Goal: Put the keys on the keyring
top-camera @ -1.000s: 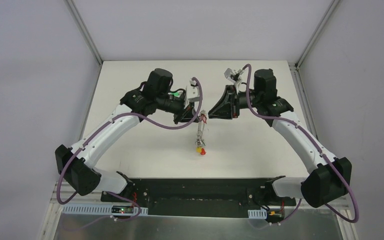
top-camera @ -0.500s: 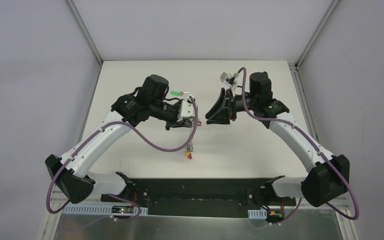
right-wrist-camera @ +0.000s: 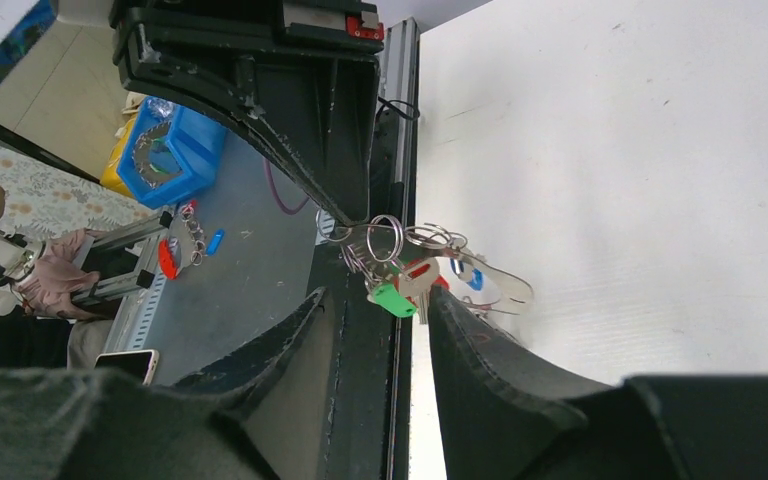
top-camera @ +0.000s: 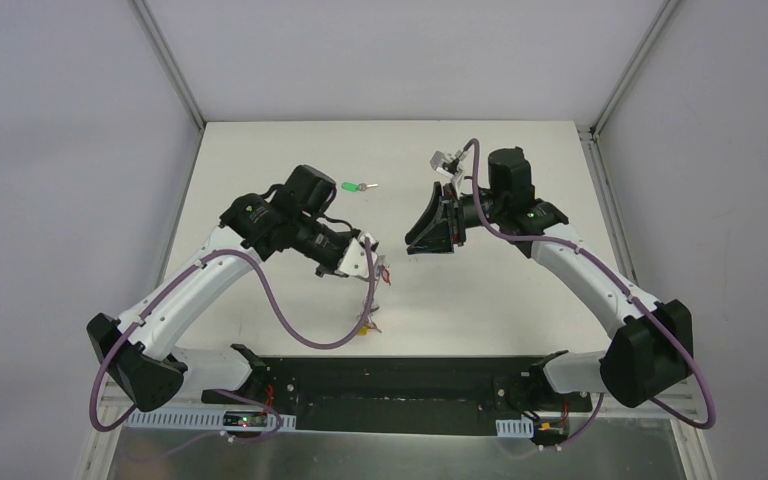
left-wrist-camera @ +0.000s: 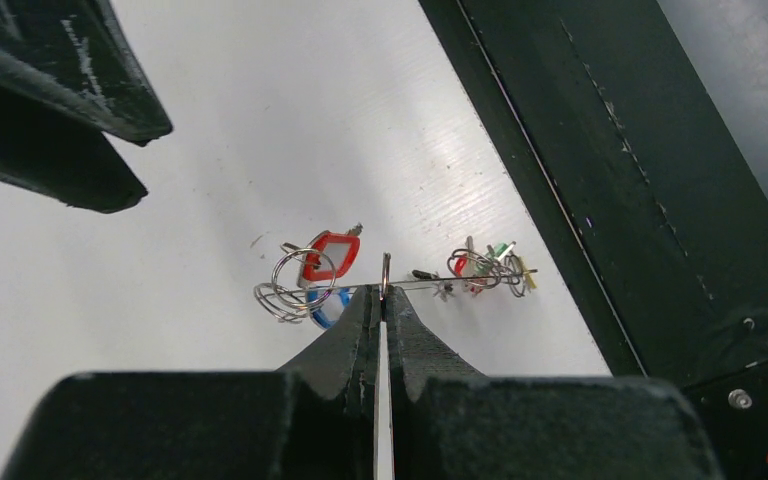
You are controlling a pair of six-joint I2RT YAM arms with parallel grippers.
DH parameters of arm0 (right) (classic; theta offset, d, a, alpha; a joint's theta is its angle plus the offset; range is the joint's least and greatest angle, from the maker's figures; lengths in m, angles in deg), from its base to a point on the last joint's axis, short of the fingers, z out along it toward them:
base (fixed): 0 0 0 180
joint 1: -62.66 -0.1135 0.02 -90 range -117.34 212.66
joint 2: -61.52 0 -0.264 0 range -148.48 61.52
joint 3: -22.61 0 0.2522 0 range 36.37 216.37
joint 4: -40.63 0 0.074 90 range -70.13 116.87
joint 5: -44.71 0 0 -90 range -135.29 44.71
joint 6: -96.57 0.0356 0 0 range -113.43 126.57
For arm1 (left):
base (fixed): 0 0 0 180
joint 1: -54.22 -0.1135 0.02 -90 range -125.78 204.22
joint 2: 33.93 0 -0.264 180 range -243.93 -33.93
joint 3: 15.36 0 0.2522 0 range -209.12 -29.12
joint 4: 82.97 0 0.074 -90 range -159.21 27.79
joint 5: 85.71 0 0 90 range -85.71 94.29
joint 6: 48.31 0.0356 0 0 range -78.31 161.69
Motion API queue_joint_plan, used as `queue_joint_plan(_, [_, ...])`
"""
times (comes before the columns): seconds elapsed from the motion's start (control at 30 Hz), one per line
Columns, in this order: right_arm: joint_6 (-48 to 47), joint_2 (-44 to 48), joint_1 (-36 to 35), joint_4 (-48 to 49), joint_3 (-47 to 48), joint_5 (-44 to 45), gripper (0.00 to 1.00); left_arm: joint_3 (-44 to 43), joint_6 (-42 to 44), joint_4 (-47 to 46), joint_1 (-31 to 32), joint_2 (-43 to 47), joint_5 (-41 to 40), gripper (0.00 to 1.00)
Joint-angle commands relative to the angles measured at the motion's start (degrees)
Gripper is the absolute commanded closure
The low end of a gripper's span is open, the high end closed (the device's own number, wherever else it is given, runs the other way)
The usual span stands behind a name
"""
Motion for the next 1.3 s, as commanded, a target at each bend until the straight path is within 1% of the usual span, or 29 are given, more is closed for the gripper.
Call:
queue_joint_plan(0.0, [-0.36, 0.32, -0.25, 2.12, -0.49, -0.50, 0.58, 0.18, 13.01, 6.62, 0.44, 2.04, 5.01, 1.00])
queue_joint_plan(0.17, [-0.60, -0.17, -0.27, 2.06, -0.91, -0.30, 0.58, -0.03, 17.69, 9.64, 0.43, 1.85, 5.29, 1.00])
queue_joint_plan(0.27, [-0.61, -0.41, -0.38, 2.11, -0.91, -0.35, 0.58, -0.38, 18.90, 10.81, 0.44, 1.72, 5.32, 1.00])
queue_joint_plan(0.53, [-1.35, -0.24, -0.48, 1.68, -0.89, -0.08, 0.58, -0.96, 19.38, 11.87, -0.02, 1.36, 5.96, 1.00])
queue_joint_plan(0.63, [-2.34, -0.03, -0.43, 0.45, -0.42, 0.08, 0.58, -0.96, 19.08, 11.85, -1.15, 1.26, 8.61, 1.00])
queue_joint_plan(0.8, [-3.15, 0.32, -0.43, -0.21, -0.55, 0.53, 0.58, -0.64, 16.47, 10.46, -4.69, 1.15, 17.17, 1.00])
queue_joint_plan(1.0, [-3.36, 0.63, -0.43, -0.52, -0.48, 0.84, 0.58, -0.35, 15.05, 10.38, -7.81, 0.98, 25.07, 1.00])
queue_joint_plan(1.2, [-3.55, 0.73, -0.46, -0.59, -0.56, 1.06, 0.58, -0.35, 16.57, 12.32, -8.40, 1.00, 27.85, 1.00])
queue_joint_plan(1.23, [-3.49, 0.77, -0.43, -0.65, -0.50, 0.98, 0.58, -0.35, 16.38, 12.22, -8.44, 0.93, 27.75, 1.00])
queue_joint_plan(1.27, [-3.49, 0.79, -0.43, -0.72, -0.41, 0.91, 0.58, -0.35, 14.44, 11.43, -8.51, 0.89, 27.60, 1.00])
